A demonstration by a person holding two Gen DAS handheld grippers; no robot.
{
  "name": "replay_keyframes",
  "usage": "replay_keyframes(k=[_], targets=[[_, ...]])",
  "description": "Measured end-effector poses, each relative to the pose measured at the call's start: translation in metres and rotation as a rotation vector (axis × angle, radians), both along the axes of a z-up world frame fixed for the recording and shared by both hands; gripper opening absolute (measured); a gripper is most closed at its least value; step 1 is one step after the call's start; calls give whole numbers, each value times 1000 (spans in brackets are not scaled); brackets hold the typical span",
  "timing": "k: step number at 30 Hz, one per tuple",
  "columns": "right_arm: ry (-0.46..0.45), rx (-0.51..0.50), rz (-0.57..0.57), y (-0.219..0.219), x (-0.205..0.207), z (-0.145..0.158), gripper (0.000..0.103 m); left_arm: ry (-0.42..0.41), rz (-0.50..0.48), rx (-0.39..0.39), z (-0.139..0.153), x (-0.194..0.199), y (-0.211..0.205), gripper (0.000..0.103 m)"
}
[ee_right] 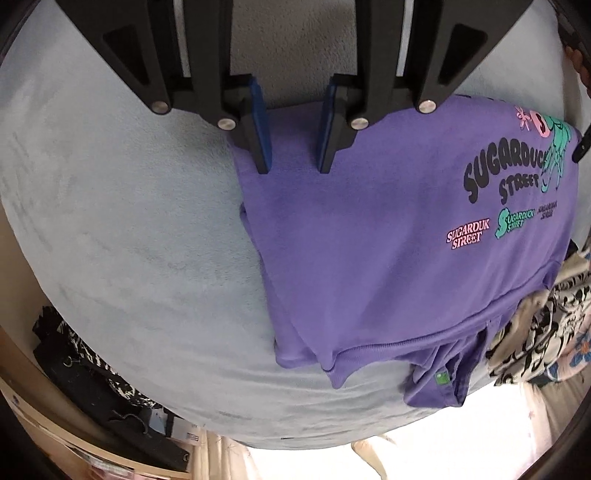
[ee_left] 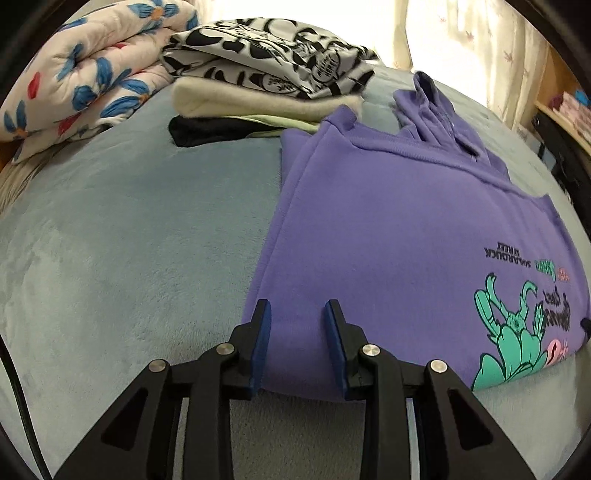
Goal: Fold large clothes
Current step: 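Move both tools to the hood of the folded hoodie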
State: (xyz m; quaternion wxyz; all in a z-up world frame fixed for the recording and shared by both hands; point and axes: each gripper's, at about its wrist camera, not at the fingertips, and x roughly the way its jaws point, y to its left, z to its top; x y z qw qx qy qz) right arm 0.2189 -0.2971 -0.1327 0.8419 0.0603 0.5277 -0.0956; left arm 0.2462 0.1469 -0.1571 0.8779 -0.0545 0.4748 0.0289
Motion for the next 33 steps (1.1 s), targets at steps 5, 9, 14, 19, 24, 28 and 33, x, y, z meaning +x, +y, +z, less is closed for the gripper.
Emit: replay_keyframes(k=[5,9,14,19,24,28,33], targets=[[119,10,33,1,16,6,27,120,-84,23,14,19,-2,30],[183,52,68,1,40,29,27,119,-193,57,58,50,-13,30],[92,27,131,10,89,97,27,78,-296,27,117,111,-35,30],[-2,39,157,13,156,154,28,54,-364,87,154,193,-72,30],[-72,127,135,9,237,170,38,22,-365,85,164,277,-99,30],[-67,227,110,8,294,142,38,49,-336,99,133,327,-113,30],[-33,298,118,27,351,92,38,120,-273,77,76,377,-118,28]])
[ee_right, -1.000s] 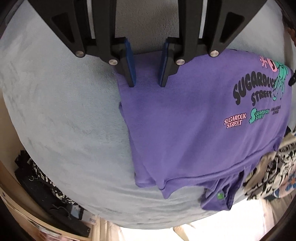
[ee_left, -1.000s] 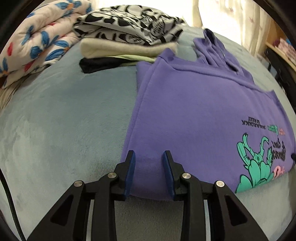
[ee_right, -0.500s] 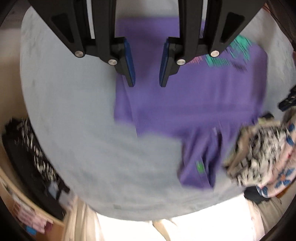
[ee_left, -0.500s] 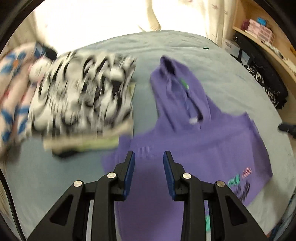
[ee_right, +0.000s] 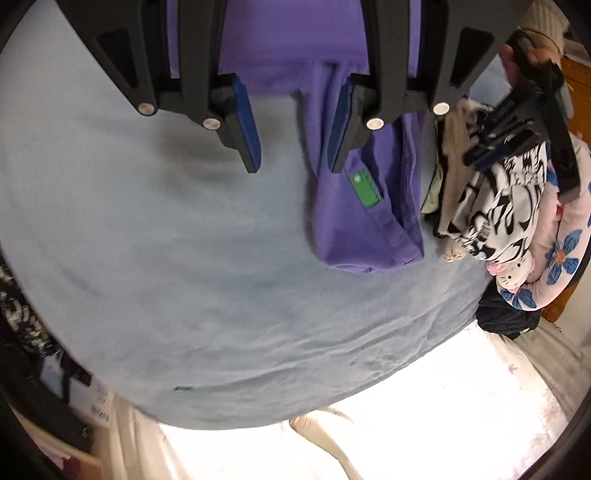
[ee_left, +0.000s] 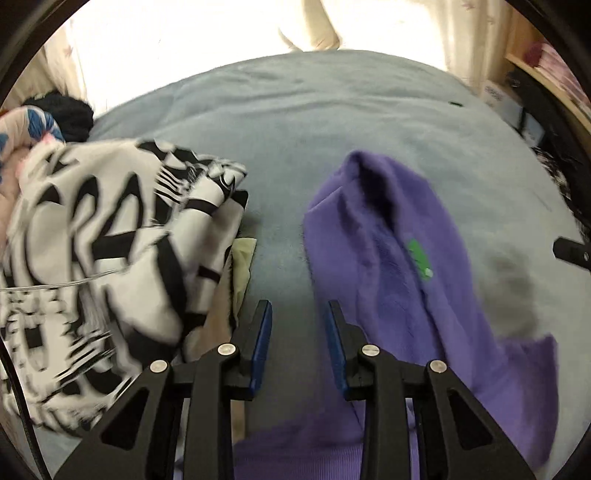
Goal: Fold large clothes
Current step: 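Move both tools to the hood of the folded hoodie, then grasp the hood with both tools and lift it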
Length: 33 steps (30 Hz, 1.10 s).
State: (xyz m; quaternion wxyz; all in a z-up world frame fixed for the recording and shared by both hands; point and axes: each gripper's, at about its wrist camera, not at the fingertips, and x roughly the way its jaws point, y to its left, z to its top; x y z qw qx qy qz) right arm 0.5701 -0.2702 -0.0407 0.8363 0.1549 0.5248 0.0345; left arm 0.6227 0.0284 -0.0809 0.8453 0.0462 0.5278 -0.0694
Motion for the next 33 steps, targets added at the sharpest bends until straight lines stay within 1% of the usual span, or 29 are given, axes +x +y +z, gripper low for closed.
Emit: replay_keyframes(k=[3,5,10,12,15,17,20,22,23,24,28,29,33], targets=[[16,4,14,11,22,-24,38,35,27,-33,-23,21,1,28],[24,17,21,17,36,-40,38,44,40,-39,-35,33,1,28],[31,58,28,25,61,-63,38,79,35,-112,-58,55,0,28],[30,55,38,29,69,-70,38,82,19,-137,-64,60,-4,30],[29,73,37,29,79,-79,38,80,16,-171,-69,67,-6,31],[22,109,33,26,82,-82,38,64,14,-232,-66,67,-3,31],[19,141,38,24,84,-87,38,44,2,-317,-55,65,2,32],[15,141,38,24,86,-88,38,36,-5,-352,-51,63,6,40],[12,134,32,25,88,-88,38,27,-3,-359,-49,62,6,46],[9,138,29,25,89,-89,38,24,-2,-358,-49,62,8,46],[10,148,34,28,94,-89,38,35,18,-276,-60,68,-5,46],[9,146,37,30,96,-89,38,31,23,-271,-62,65,-2,46],[9,138,41,37,105,-91,38,21,37,-264,-74,73,-7,47]])
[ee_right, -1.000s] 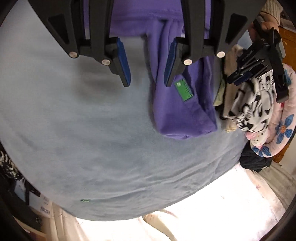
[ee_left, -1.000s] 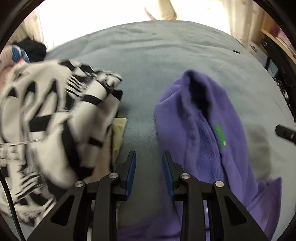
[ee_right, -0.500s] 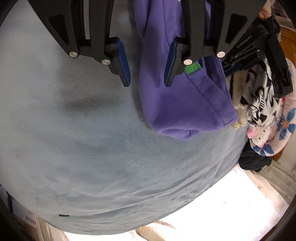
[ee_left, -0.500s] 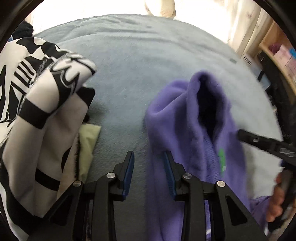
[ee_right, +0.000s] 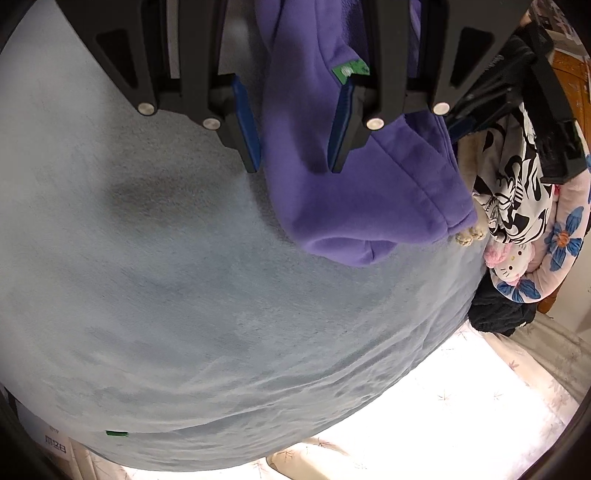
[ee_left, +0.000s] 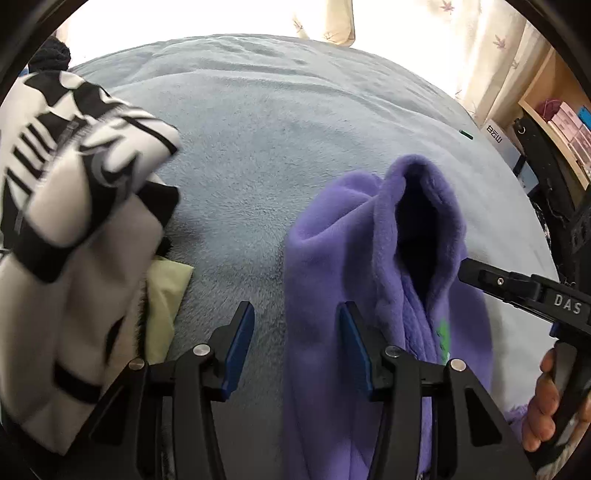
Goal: Fold large clothes
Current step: 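Grasp the hood with both tools and lift it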
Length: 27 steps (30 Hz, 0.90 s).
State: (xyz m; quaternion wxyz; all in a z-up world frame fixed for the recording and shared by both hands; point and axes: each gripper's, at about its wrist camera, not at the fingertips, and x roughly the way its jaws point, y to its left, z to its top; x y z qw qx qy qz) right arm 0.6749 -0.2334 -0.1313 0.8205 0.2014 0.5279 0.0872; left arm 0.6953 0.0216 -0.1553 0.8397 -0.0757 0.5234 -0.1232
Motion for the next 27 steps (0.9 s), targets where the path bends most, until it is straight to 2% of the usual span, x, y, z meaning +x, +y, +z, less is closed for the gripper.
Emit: replay_keyframes(k=[1,2,3,4,5,9,10,14,17,19,23,27], targets=[[-4,0,2,3,1,-1,38,-1,1,-1,-3,2,-2,46],[-4,-9,11,7,3,-1,38,-5,-3,-13,-4,2,-4,25],[-6,-30,11,9,2,-1,30,-11,-11,-21,-4,1,-8,8],[-11,-57,19,13,1,-1,20,-21,-11,-6,-2,-1,-12,8],[-9,-110,29,18,0,0,5,-34,-7,16,0,-3,-13,7],[-78,-224,17,6,-22,22,5,-102,36,155,24,-19,-15,5],[-95,-236,16,-1,-29,30,5,-114,46,165,32,-25,-12,5],[-166,-262,34,-24,-68,66,4,-174,-10,155,70,-56,-4,5],[-229,-302,55,-20,-102,89,4,-213,-62,163,92,-86,-5,5],[-310,-336,71,-14,-136,110,5,-265,-85,175,107,-114,-5,5],[-476,-430,121,6,-212,137,5,-308,-112,159,120,-169,13,6],[-574,-572,190,30,-291,137,5,-323,-155,148,119,-239,27,9]])
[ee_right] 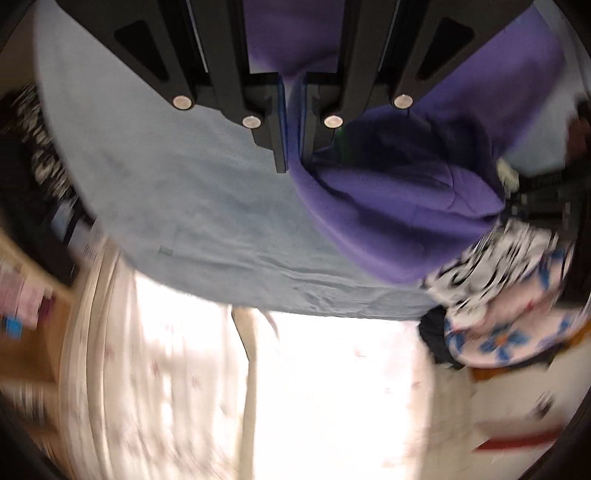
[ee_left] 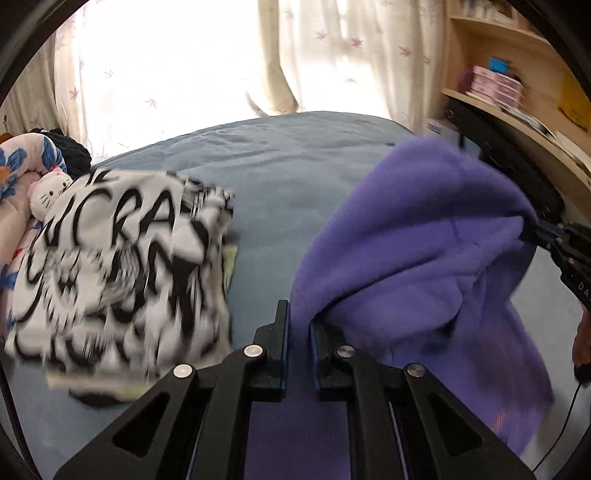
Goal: Fold large clothes
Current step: 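Grasp the hood with both tools and lift it, then lay the hood over the hoodie body with both tools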
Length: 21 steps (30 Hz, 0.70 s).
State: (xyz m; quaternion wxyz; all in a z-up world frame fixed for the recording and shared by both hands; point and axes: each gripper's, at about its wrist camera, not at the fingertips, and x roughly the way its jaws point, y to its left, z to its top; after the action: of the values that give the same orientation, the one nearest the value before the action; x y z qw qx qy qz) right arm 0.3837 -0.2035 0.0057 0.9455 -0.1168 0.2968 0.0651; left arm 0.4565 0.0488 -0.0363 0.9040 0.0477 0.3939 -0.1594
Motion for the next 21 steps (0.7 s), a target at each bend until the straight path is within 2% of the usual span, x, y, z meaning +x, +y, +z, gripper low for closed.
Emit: replay_keyframes(k=[3,8,13,15,16,18,20,21], targets=[[13,-73,16,11,-52,-15,7,83,-53,20,-20,-46,11,11],[169,-47,17,11,-104,-35,11,227,-82,38,-51,-113,28,13],[284,23,3,5,-143,-38,12,340,-68,-75,-58,-160,47,15],[343,75,-2,6,-153,-37,21,388,-62,-123,-56,-169,51,30],[366,108,-7,7,-159,-37,26,416,-61,-164,-53,-172,53,34],[417,215,-29,5,-163,-33,46,448,-57,-217,-48,-174,53,53],[463,345,-51,1,-163,-30,54,469,-53,-276,-39,-174,52,56],[478,390,-62,0,-162,-29,55,479,-53,-309,-35,-171,52,57]])
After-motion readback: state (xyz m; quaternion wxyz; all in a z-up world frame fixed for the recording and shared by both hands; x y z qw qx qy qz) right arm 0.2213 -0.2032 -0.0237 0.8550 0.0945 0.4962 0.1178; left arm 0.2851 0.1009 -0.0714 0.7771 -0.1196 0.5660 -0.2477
